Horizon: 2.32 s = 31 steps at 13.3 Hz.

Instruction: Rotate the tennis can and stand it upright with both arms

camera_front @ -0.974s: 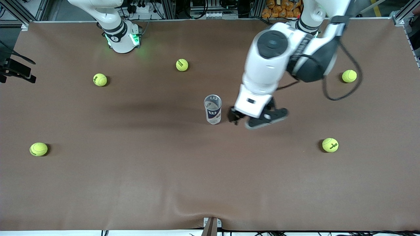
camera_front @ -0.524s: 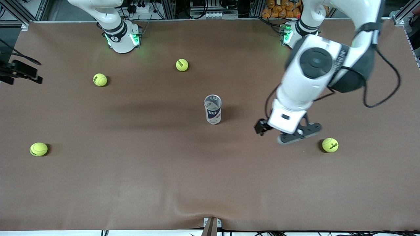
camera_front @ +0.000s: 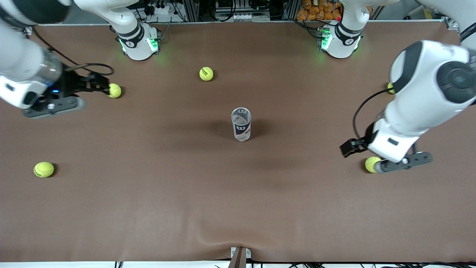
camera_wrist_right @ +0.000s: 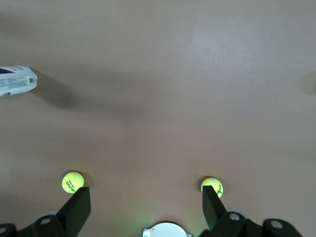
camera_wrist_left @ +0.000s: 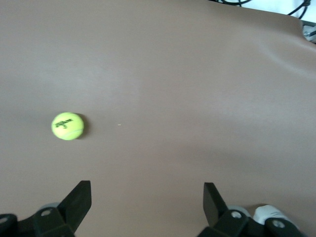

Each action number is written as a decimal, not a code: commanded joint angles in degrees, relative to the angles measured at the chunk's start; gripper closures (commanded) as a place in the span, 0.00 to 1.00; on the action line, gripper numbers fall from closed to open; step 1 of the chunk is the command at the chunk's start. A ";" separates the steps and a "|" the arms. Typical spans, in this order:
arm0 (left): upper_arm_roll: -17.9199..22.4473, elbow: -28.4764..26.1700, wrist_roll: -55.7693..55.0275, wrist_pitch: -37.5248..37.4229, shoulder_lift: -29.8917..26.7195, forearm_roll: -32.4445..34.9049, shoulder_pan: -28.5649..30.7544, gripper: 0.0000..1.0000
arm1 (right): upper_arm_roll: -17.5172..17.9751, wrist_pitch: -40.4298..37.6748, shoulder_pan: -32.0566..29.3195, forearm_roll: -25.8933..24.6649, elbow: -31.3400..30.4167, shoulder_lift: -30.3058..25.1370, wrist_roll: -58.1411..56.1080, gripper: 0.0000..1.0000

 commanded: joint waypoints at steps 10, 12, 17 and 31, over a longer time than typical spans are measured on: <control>8.94 -5.86 13.01 -21.24 -22.04 -4.49 -0.42 0.00 | -1.48 0.06 -13.17 -1.61 -3.09 -7.36 -0.04 0.00; 9.21 -9.12 13.01 -21.07 -24.43 -4.50 -0.16 0.00 | -1.39 0.23 -13.08 -3.10 -3.54 -9.13 -0.39 0.00; 15.96 -8.95 23.19 -14.74 -21.89 -4.58 -0.16 0.00 | -1.39 0.32 -13.08 -3.46 -3.63 -9.57 -3.47 0.00; 17.29 -9.92 24.88 -13.77 -21.54 -4.94 -0.51 0.00 | -1.30 0.32 -13.43 -3.37 -3.54 -9.22 -2.68 0.00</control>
